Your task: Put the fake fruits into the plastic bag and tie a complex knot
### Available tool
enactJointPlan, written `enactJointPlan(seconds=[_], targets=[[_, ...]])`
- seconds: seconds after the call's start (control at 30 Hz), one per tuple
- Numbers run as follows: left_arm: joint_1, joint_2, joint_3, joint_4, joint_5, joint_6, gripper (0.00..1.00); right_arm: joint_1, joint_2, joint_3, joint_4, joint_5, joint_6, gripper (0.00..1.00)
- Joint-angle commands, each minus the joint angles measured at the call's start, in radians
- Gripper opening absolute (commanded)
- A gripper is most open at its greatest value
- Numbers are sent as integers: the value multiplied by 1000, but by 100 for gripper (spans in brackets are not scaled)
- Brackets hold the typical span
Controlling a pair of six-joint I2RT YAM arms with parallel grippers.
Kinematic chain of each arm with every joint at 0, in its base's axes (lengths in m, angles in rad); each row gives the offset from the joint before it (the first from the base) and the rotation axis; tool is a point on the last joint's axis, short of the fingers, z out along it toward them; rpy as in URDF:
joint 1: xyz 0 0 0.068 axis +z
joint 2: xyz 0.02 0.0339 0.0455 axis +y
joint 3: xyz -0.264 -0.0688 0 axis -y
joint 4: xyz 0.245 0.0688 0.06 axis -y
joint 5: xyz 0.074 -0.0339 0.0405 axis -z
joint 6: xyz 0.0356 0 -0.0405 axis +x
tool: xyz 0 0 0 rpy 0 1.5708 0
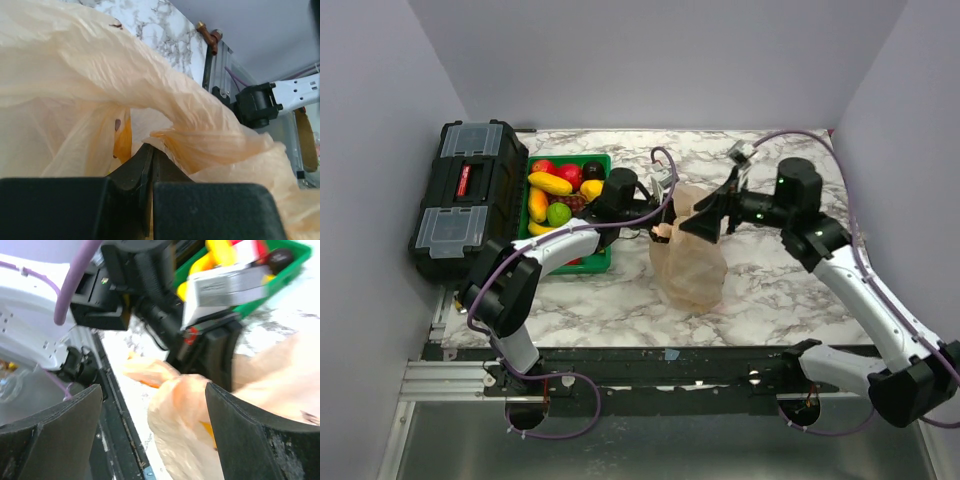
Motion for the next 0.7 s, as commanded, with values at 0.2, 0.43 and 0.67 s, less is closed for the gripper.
enactJointPlan(seconds=[0.2,0.43,0.67], targets=[[1,-11,33,-10,95,6,0,-297,-48,180,-448,-125,-111,73],[1,-7,47,-5,123,-14,0,-297,-14,2,-446,-65,-245,49],[-3,16,67,-4,167,-34,0,-264,26,-106,-181,-160,-85,94]])
